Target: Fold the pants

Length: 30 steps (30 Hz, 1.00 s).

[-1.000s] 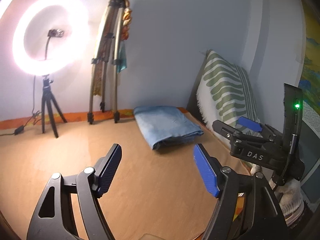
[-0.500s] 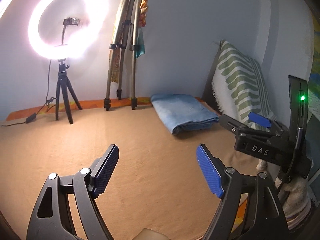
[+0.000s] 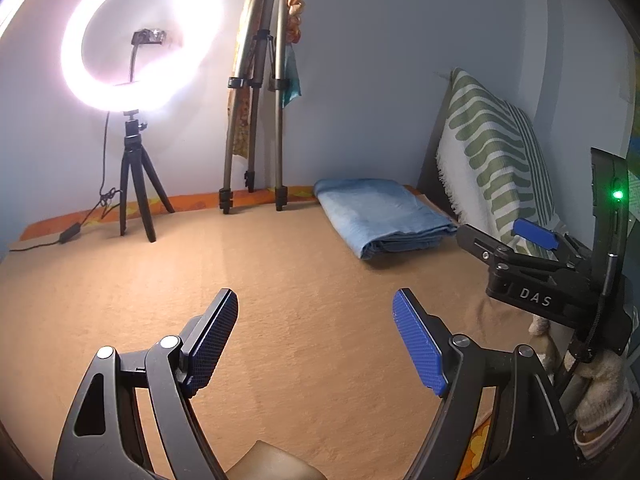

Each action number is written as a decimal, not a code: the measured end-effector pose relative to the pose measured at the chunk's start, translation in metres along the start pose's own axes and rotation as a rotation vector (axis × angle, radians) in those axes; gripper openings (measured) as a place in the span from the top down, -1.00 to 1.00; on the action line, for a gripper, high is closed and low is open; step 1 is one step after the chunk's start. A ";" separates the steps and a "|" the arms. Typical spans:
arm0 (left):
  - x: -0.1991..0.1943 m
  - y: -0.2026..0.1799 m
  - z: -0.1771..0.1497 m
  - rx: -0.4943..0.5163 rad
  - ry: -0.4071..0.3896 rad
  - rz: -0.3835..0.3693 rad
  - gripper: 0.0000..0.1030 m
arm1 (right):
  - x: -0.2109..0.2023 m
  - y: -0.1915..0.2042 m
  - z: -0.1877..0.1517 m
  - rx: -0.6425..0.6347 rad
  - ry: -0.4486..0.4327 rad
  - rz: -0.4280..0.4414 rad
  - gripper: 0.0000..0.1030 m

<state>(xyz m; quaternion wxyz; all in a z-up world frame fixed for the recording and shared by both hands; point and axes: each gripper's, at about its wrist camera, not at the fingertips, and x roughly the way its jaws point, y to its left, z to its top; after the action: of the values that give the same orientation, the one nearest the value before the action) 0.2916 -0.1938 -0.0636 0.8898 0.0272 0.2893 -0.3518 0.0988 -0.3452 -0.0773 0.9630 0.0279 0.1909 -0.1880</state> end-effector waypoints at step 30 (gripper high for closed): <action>-0.011 0.000 -0.011 0.018 0.000 0.024 -0.55 | -0.008 -0.001 -0.004 0.027 -0.006 0.011 -1.00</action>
<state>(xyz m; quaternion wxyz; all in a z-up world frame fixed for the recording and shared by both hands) 0.2795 -0.1843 -0.0666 0.8938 0.0385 0.2856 -0.3437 0.0903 -0.3424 -0.0783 0.9641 0.0413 0.1856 -0.1852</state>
